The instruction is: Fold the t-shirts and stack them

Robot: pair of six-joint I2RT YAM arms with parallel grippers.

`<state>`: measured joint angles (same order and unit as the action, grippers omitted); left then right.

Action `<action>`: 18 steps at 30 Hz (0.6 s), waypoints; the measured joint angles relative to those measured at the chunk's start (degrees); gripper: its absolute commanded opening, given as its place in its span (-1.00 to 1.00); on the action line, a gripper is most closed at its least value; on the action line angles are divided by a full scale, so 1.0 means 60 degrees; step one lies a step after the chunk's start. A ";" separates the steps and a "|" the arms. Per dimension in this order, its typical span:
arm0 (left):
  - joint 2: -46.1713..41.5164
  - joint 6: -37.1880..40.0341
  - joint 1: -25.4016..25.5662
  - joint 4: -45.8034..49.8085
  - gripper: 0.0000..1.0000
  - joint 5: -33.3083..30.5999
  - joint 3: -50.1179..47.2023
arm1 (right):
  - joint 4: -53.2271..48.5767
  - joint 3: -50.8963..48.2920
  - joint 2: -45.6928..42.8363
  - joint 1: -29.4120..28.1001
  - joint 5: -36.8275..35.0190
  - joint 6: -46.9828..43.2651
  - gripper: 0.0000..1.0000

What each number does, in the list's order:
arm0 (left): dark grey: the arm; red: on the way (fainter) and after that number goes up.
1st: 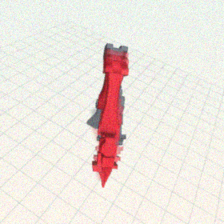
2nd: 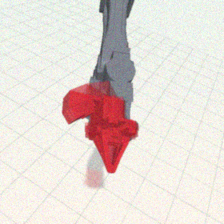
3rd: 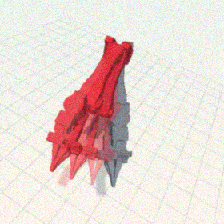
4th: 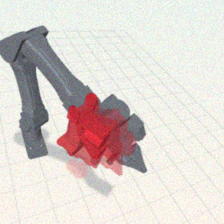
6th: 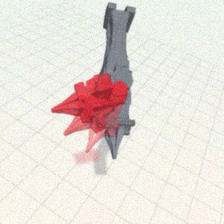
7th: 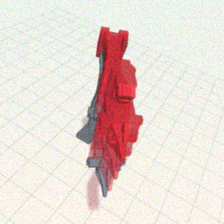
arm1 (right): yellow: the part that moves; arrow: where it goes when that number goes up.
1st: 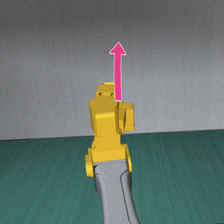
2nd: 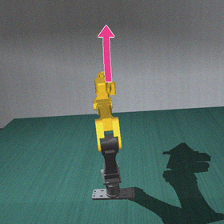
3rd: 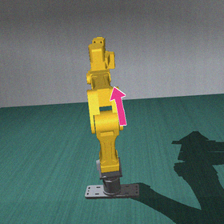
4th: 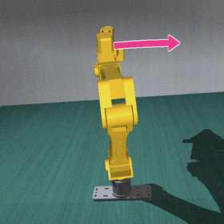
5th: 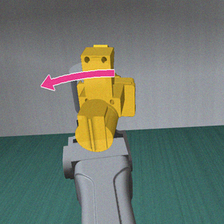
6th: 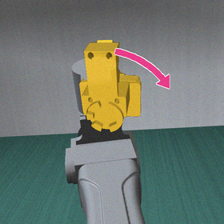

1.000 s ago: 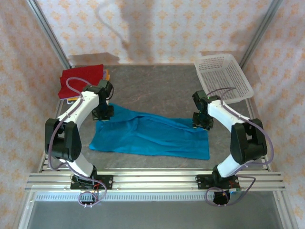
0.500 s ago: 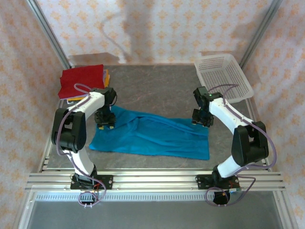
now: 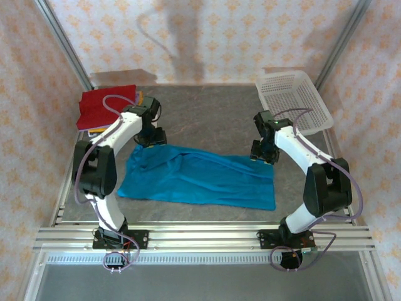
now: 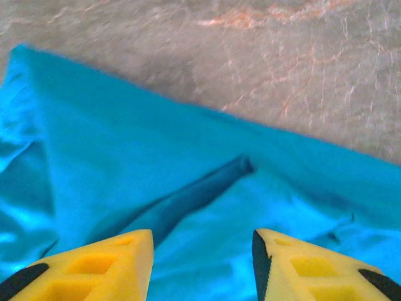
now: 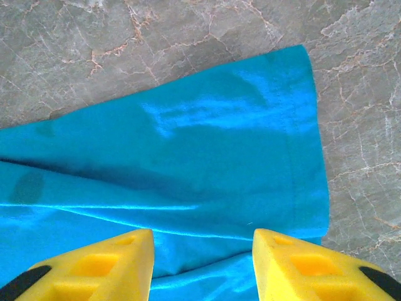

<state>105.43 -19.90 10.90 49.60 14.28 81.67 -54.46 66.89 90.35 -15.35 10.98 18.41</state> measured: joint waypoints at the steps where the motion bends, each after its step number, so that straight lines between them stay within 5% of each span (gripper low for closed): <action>1: 0.0288 -0.0007 0.0022 -0.0124 -0.07 0.0066 0.0109 | -0.0018 0.0022 0.0022 0.0000 -0.0004 0.0000 -0.09; 6: 0.1537 0.0000 0.0109 -0.0284 -0.21 0.0208 0.0834 | -0.0040 0.0171 0.0058 0.0000 -0.0004 -0.0004 -0.09; 18: 0.1592 0.0000 0.0353 -0.0390 -1.00 0.0499 0.0750 | -0.0040 0.0215 0.0058 0.0000 -0.0004 -0.0004 -0.09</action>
<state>114.98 -19.90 13.02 47.27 17.28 86.17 -54.70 68.18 90.70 -15.35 10.96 18.39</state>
